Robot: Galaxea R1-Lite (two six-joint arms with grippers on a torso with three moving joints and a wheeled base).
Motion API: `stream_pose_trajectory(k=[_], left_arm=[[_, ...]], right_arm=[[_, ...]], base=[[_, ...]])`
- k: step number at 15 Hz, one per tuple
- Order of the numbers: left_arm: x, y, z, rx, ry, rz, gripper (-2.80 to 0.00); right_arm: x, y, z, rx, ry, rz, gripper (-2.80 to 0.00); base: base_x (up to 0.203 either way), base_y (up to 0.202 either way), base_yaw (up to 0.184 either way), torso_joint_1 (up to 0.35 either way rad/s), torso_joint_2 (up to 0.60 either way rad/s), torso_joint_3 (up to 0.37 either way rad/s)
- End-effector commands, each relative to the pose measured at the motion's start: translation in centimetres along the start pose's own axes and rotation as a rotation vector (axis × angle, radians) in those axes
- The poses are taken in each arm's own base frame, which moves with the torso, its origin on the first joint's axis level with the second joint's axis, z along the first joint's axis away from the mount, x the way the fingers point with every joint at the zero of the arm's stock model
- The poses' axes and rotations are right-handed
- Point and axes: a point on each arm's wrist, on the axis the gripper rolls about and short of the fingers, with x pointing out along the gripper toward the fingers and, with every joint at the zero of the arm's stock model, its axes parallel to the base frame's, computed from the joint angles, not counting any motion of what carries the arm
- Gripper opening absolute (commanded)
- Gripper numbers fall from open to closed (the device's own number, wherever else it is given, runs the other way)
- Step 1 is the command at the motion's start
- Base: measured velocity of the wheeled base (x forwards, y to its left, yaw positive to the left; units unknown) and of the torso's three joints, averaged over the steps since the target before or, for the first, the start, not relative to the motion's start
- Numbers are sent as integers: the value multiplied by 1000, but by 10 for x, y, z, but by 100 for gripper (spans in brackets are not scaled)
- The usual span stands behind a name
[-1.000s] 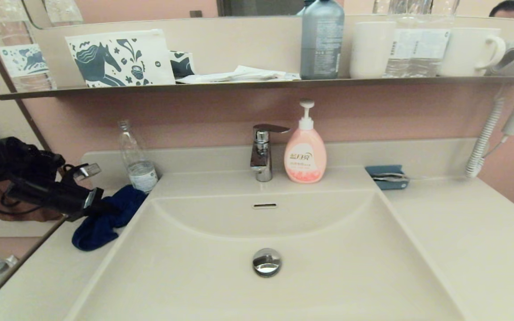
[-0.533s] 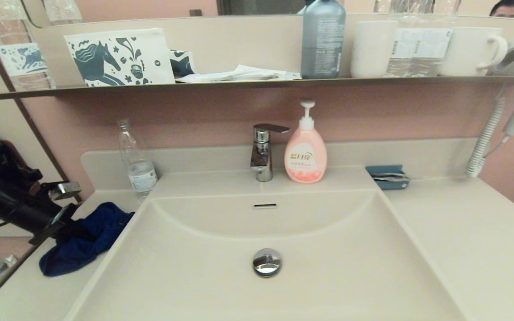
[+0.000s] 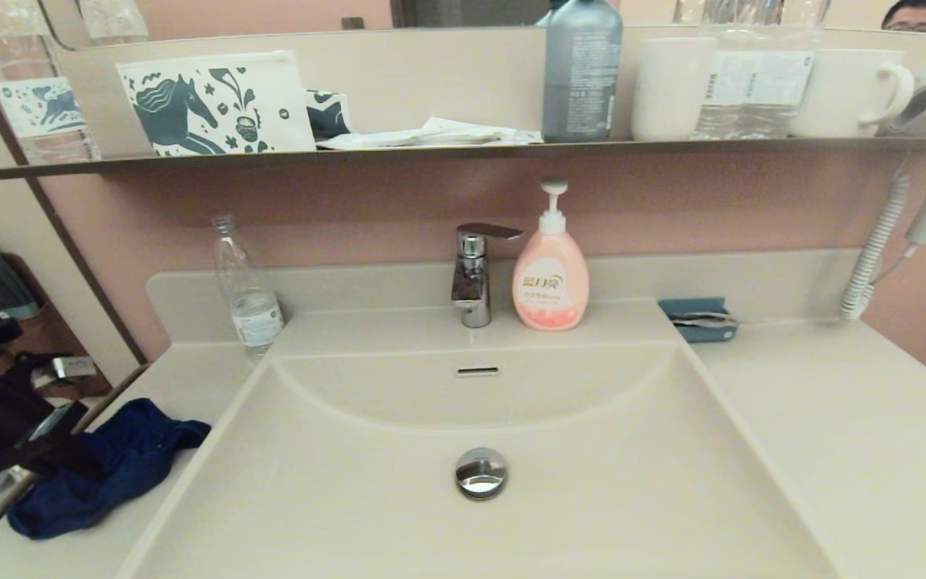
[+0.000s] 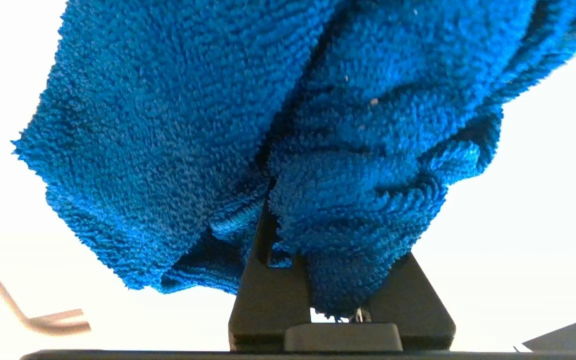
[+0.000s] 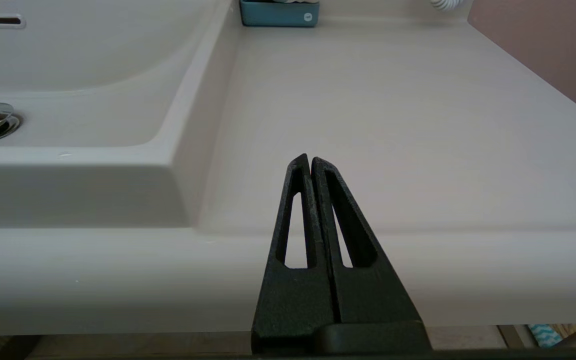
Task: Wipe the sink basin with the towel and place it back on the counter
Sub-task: Wipe the sink
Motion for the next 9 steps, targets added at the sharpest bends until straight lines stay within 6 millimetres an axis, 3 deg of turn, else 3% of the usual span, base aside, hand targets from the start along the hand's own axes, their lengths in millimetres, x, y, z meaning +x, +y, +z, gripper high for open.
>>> stream_pose_trajectory(k=[1,4,9], left_arm=[[0,1,-19,-24,7,19,-280],[7,4,-27,-20,-16,102,-280],[-12,-20,-21,76,-149,178,-280]], right_arm=[[0,0,0,0,1,1,-280],[0,0,0,-1,0,1,-280],[0,0,0,-1,0,1,-280]], base=[[0,0,0,0,0,0],[0,0,0,0,0,0],[0,0,0,0,0,0]])
